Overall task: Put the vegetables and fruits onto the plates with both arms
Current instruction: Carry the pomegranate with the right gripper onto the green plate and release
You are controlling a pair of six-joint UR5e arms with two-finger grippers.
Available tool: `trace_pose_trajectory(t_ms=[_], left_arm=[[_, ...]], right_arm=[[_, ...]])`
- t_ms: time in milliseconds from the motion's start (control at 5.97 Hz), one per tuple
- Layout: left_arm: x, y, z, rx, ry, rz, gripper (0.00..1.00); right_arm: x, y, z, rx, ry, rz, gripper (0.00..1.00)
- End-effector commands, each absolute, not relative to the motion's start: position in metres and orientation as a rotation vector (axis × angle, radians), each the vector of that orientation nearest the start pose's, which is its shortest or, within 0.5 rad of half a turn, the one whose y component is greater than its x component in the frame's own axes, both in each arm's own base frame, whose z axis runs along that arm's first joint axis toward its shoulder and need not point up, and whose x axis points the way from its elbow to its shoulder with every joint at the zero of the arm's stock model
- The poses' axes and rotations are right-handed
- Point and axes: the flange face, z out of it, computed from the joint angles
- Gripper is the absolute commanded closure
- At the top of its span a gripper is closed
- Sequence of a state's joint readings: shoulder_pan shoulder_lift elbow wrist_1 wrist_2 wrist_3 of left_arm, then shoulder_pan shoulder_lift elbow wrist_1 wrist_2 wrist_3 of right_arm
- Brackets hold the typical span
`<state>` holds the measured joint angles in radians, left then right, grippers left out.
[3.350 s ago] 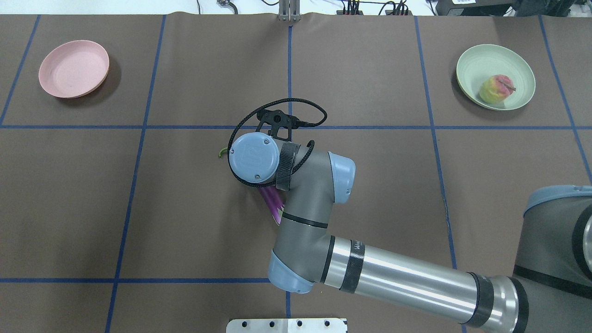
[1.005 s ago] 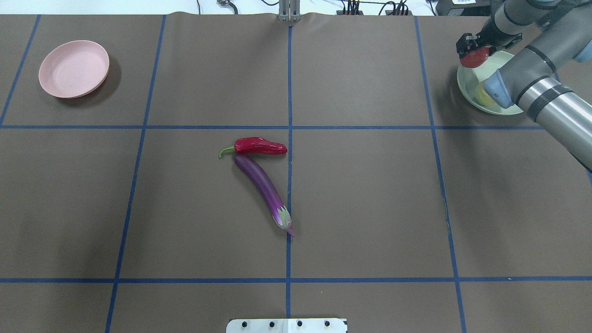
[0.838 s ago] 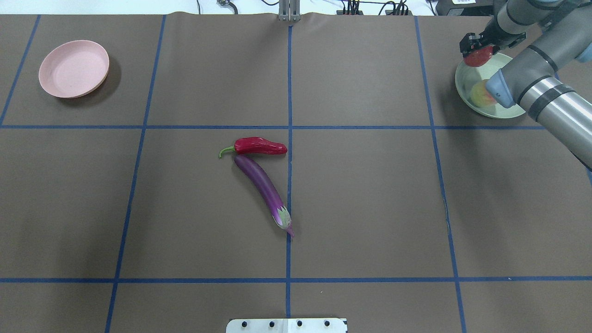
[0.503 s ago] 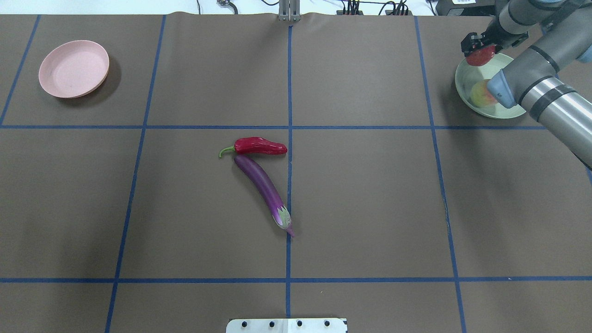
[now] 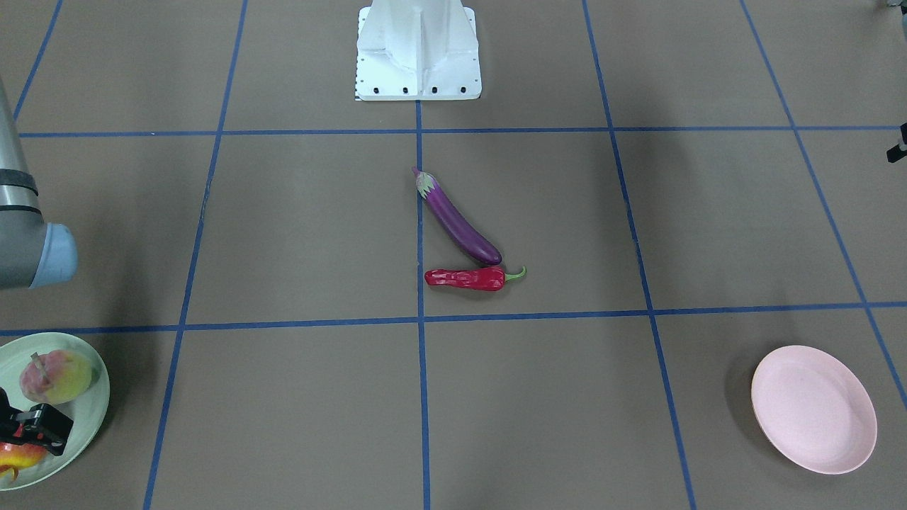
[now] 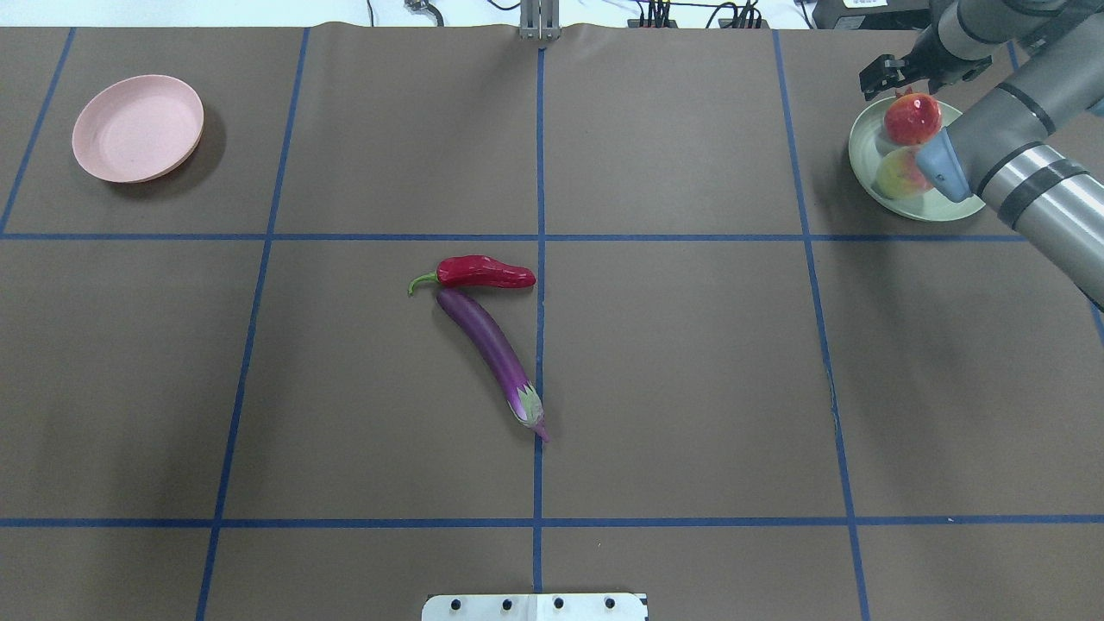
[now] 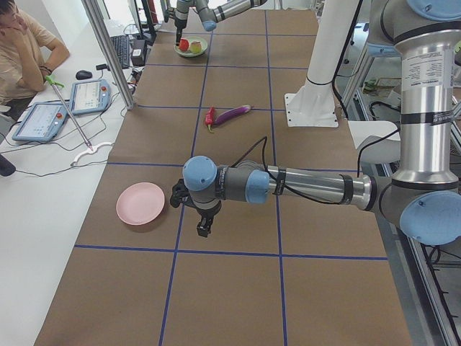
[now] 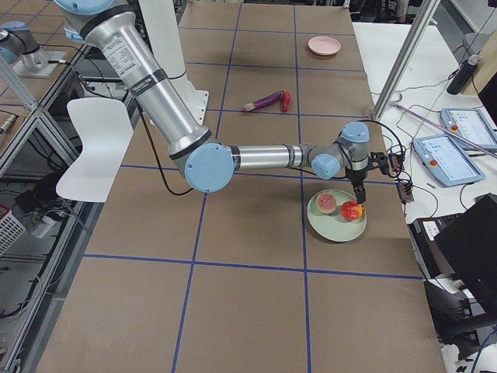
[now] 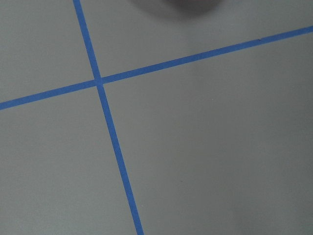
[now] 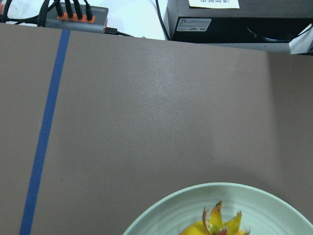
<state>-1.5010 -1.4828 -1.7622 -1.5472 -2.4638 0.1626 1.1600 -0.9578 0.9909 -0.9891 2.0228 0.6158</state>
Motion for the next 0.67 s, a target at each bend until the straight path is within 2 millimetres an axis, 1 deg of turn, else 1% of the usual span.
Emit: trace_pose_trajectory(t_ms=[0,168,335,503], left_arm=[[-0.018,-0.495,0.564,0.184,0.887,0.292,0.00],[-0.014,-0.540,0.532,0.241,0.879,0.320,0.00],[-0.008,-0.555,0.507,0.289,0.882,0.323,0.00],[0.029,-0.566,0.479,0.257,0.905,0.203,0.00]], right_arm=[[-0.181,-0.740,0.517,0.288,-0.767,-0.001,0.00],[-0.147,-0.729,0.530,0.264,-0.836,-0.027,0.00],[-0.115,-0.703,0.544,0.253,-0.891,-0.032,0.00],[-0.074,-0.672,0.558,0.254,-0.907,0.008,0.00]])
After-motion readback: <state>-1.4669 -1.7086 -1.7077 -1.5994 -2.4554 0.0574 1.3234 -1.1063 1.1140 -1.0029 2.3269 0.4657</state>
